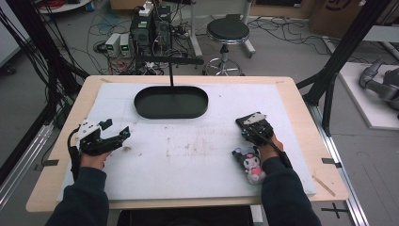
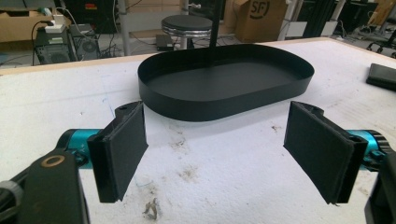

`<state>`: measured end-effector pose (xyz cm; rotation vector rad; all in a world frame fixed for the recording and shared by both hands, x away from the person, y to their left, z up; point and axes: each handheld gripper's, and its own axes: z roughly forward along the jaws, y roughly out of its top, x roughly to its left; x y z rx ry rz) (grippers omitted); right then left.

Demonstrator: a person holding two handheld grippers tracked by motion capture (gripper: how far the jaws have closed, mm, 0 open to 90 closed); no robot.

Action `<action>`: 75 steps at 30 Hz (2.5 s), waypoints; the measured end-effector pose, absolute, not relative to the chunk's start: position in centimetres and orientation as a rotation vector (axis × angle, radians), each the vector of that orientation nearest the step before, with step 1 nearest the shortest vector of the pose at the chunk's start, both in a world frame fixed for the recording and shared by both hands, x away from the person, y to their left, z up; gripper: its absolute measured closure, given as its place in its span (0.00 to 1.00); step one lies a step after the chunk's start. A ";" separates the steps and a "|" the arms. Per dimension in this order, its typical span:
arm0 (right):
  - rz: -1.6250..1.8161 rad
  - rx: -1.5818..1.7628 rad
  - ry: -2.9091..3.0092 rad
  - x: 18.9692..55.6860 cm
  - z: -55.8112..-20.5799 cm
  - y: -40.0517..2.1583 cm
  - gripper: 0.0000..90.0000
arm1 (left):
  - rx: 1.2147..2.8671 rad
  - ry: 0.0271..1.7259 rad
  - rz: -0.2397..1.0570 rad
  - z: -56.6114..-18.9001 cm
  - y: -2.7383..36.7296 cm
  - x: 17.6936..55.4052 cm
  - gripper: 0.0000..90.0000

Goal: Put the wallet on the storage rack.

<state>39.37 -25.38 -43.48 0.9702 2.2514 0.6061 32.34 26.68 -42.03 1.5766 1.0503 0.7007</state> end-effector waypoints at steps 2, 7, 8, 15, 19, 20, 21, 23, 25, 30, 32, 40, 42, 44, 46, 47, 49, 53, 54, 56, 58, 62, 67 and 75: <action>0.622 0.960 2.244 39.2 -43.2 -25.5 0.92 | 1.579 1.051 0.701 -42.0 26.7 32.3 0.24; 0.748 1.014 2.196 39.0 -41.9 -26.7 0.93 | 1.574 1.057 0.699 -42.1 26.7 32.4 0.24; 0.748 1.014 2.196 39.0 -41.9 -26.7 0.93 | 1.574 1.057 0.699 -42.1 26.7 32.4 0.24; 0.922 1.054 2.130 38.6 -39.7 -28.0 0.93 | 1.574 1.053 0.699 -42.1 26.7 32.5 0.25; 1.004 1.028 2.108 38.3 -37.7 -27.7 0.93 | 1.574 1.053 0.699 -42.1 26.7 32.5 0.25; 1.004 1.028 2.108 38.3 -37.7 -27.7 0.93 | 1.574 1.053 0.700 -42.1 26.7 32.5 0.25; 1.026 1.026 2.105 38.2 -37.4 -27.6 0.93 | 1.576 1.052 0.701 -42.1 26.8 32.4 0.25; 1.091 1.032 2.104 38.1 -36.9 -27.4 0.93 | 1.574 1.053 0.701 -42.1 26.8 32.4 0.25; 1.180 1.054 2.102 37.9 -36.5 -27.4 0.93 | 1.577 1.052 0.703 -42.1 26.8 32.4 0.25; 1.204 1.159 2.103 38.4 -37.0 -28.1 0.93 | 1.578 1.051 0.703 -42.1 26.8 32.4 0.25; 1.256 1.208 2.077 38.8 -37.5 -28.8 0.92 | 1.577 1.052 0.703 -42.1 26.8 32.3 0.25; 1.208 1.250 1.965 39.4 -37.6 -29.6 0.82 | 1.579 1.054 0.705 -42.1 26.8 32.3 0.25; 1.221 1.268 1.953 39.5 -37.7 -30.0 0.79 | 1.579 1.054 0.705 -42.1 26.8 32.4 0.25; 1.236 1.297 1.933 39.6 -37.7 -30.3 0.73 | 1.581 1.054 0.705 -42.1 26.8 32.4 0.25; 1.247 1.305 1.930 39.6 -37.7 -30.4 0.73 | 1.579 1.055 0.707 -42.1 26.8 32.3 0.25; 1.263 1.319 1.925 39.6 -37.8 -30.6 0.69 | 1.578 1.053 0.711 -42.1 26.9 32.3 0.26; 1.269 1.320 1.928 39.7 -37.8 -30.6 0.68 | 1.577 1.055 0.711 -42.1 26.9 32.3 0.26; 1.257 1.311 1.931 39.7 -37.9 -30.3 0.59 | 1.579 1.053 0.711 -42.1 26.9 32.3 0.26; 1.252 1.313 1.926 39.7 -37.9 -30.3 0.58 | 1.578 1.053 0.712 -42.1 26.9 32.3 0.26; 1.243 1.311 1.923 39.7 -37.9 -30.3 0.58 | 1.578 1.055 0.712 -42.1 26.9 32.3 0.26; 1.178 1.278 1.906 39.5 -37.7 -30.1 0.60 | 1.578 1.054 0.712 -42.1 26.9 32.3 0.26; 1.130 1.263 1.881 39.3 -37.5 -30.0 0.63 | 1.579 1.053 0.713 -42.1 26.9 32.3 0.26; 1.188 1.251 1.900 39.4 -37.6 -29.8 0.47 | 1.575 1.059 0.717 -42.0 26.9 32.3 0.30; 0.994 1.167 2.060 39.9 -38.8 -28.0 0.78 | 1.574 1.058 0.713 -42.0 26.9 32.2 0.30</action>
